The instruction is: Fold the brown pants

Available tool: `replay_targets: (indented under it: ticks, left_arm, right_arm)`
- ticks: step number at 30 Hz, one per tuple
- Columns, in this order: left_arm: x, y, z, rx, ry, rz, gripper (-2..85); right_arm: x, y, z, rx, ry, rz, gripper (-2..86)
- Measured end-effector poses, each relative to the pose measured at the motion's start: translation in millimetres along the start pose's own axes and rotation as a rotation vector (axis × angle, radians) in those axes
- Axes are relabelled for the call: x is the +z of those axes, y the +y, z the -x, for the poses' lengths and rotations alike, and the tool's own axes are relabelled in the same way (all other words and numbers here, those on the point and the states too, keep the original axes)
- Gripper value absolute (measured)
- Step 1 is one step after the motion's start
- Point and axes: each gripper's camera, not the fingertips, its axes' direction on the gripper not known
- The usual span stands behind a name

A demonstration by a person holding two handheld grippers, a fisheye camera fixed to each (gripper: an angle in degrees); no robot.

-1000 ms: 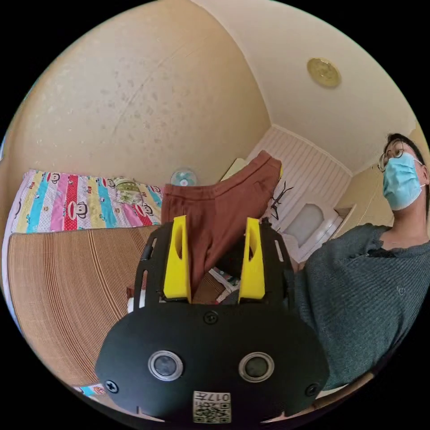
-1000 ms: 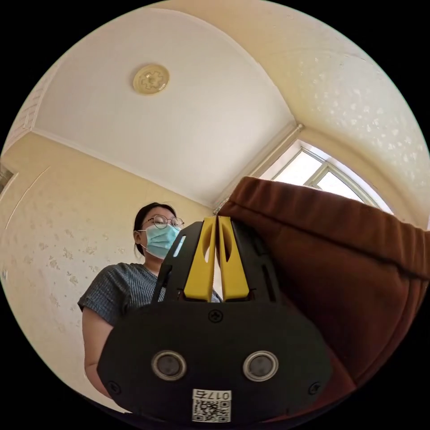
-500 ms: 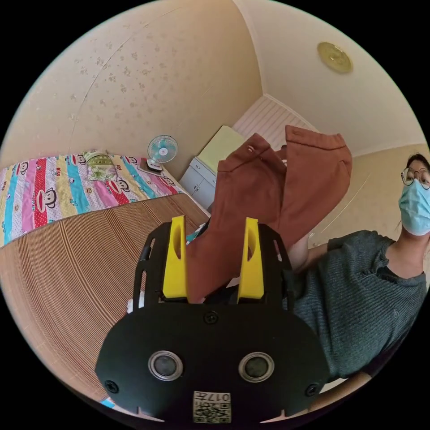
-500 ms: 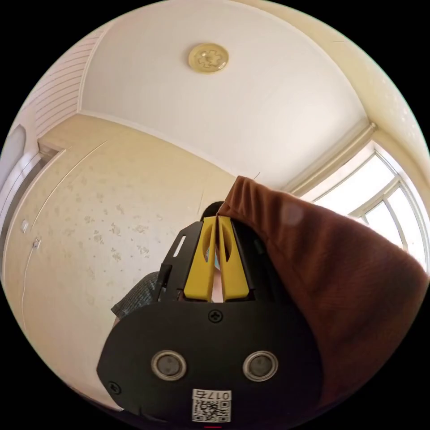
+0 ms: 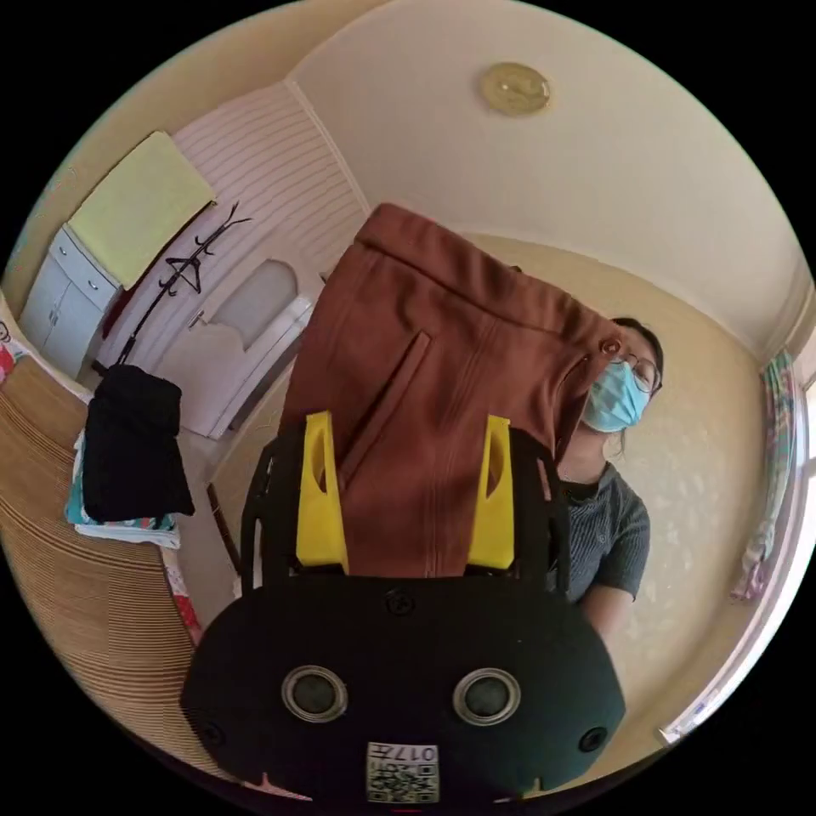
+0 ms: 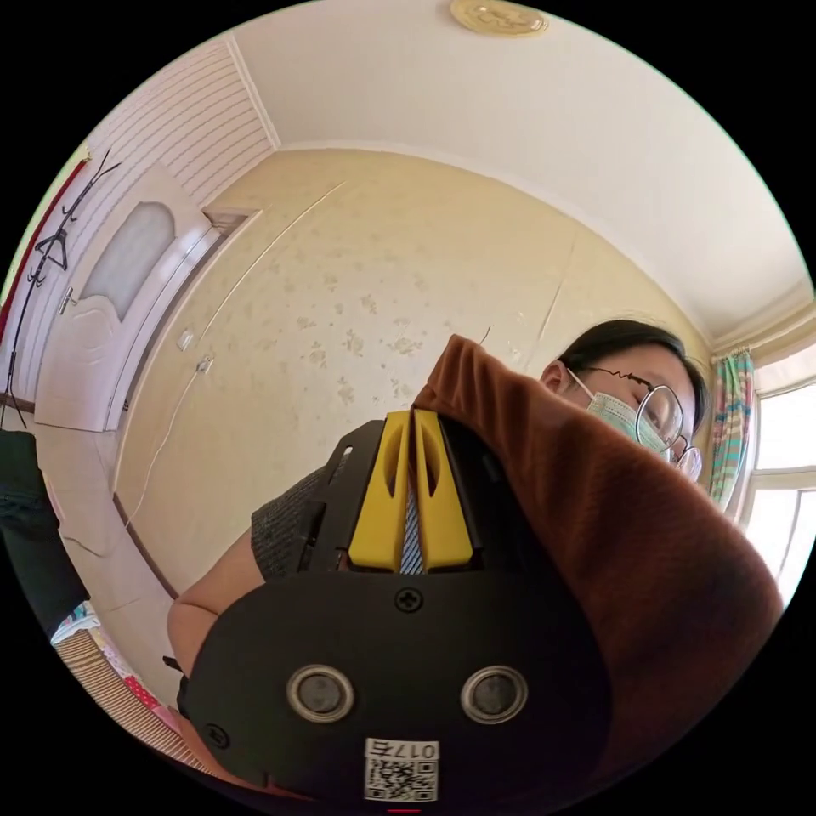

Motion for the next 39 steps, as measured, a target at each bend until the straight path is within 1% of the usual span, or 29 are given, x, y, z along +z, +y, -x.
replay_targets:
  ticks: [2,4,6,8,10,12,14,16,18,19,21,23,27,28,29,30,31,32,33,34,35,36,38,39]
  left_arm:
    - [16,-4,-5,0.054,0.053,0.059,23.1]
    - [19,2,-19,0.12,0.042,0.046,18.3]
    - [2,20,-40,0.173,-0.006,-0.079,6.7]
    - [-16,35,-60,0.202,-0.096,-0.164,2.2]
    - [-38,51,-87,0.239,-0.152,-0.277,0.6]
    - [-65,70,-129,0.333,-0.154,-0.393,-0.1]
    - [-75,80,-171,0.426,-0.199,-0.423,-0.4]
    - [-73,86,-221,0.502,-0.343,-0.413,-0.5]
    - [-58,89,-286,0.554,-0.629,-0.397,-0.4]
    - [-54,89,-300,0.557,-0.698,-0.4,-0.4]
    - [-43,91,-348,0.545,-0.916,-0.474,-0.5]
    - [-33,92,-376,0.556,-1.003,-0.497,-0.5]
    - [4,89,-427,0.641,-1.169,-0.529,-0.6]
    - [9,87,-433,0.646,-1.192,-0.542,-0.6]
    - [16,84,-445,0.643,-1.242,-0.584,-0.6]
    - [24,82,-456,0.634,-1.305,-0.641,-0.6]
    - [28,80,-462,0.634,-1.34,-0.665,-0.7]
    - [38,77,-474,0.654,-1.417,-0.696,-0.7]
    - [48,74,-485,0.691,-1.5,-0.708,-0.8]
    - [53,71,-491,0.713,-1.546,-0.713,-0.8]
    - [62,64,-500,0.755,-1.639,-0.721,-0.8]
    - [69,55,-507,0.788,-1.728,-0.726,-0.8]
    - [70,40,-515,0.813,-1.8,-0.741,-0.8]
    - [67,32,-521,0.831,-1.797,-0.755,-0.7]
  right_arm:
    - [8,6,3,-0.001,0.016,-0.023,0.4]
    - [17,5,14,-0.018,0.067,-0.023,0.4]
    - [27,2,28,-0.042,0.1,-0.006,0.4]
    - [43,-6,50,-0.086,0.159,0.027,0.5]
    - [52,-9,64,-0.13,0.163,0.046,0.6]
    - [59,-12,73,-0.171,0.145,0.066,0.7]
    - [66,-15,80,-0.183,0.187,0.096,0.8]
    - [65,-18,86,-0.187,0.232,0.1,0.9]
    - [61,-22,97,-0.189,0.317,0.097,0.9]
    - [57,-25,107,-0.195,0.384,0.092,0.9]
    - [48,-30,127,-0.232,0.475,0.059,0.9]
    - [40,-38,150,-0.262,0.6,0.03,0.9]
    - [28,-52,162,-0.272,0.704,-0.014,0.9]
    - [30,-60,165,-0.273,0.78,-0.019,0.9]
    - [35,-70,168,-0.266,0.888,-0.014,0.9]
    - [40,-76,168,-0.261,0.951,-0.004,0.9]
    - [52,-87,169,-0.262,1.092,0.027,0.9]
    - [67,-98,168,-0.274,1.232,0.062,0.9]
    - [74,-103,168,-0.286,1.297,0.087,0.9]
    - [92,-113,164,-0.328,1.428,0.171,0.9]
    - [111,-123,156,-0.37,1.571,0.277,0.9]
    - [120,-127,151,-0.392,1.645,0.326,0.9]
    - [152,-139,127,-0.487,1.909,0.478,0.9]
    - [159,-140,122,-0.519,1.96,0.507,0.9]
